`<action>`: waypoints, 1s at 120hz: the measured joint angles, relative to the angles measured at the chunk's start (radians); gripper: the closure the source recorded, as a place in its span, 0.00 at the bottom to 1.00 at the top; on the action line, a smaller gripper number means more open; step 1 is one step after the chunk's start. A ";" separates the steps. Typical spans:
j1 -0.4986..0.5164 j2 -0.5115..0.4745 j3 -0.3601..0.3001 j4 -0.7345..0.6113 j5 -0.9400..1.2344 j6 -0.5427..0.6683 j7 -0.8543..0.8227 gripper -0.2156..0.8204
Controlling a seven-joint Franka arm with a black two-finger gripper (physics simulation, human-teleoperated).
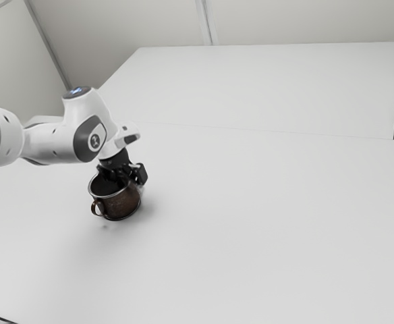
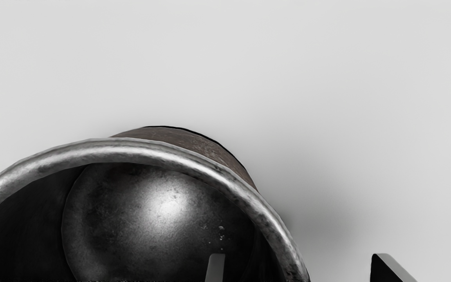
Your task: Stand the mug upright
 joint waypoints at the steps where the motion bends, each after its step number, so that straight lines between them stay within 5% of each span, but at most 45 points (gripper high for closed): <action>1: 0.000 -0.003 -0.001 0.002 0.000 -0.002 -0.002 0.40; 27: 0.000 -0.025 -0.005 0.237 -0.006 -0.186 -0.033 0.28; 67: 0.000 0.001 0.004 0.663 -0.002 -0.554 -0.029 0.22; 120: 0.000 -0.001 0.004 0.705 -0.002 -0.721 -0.014 0.21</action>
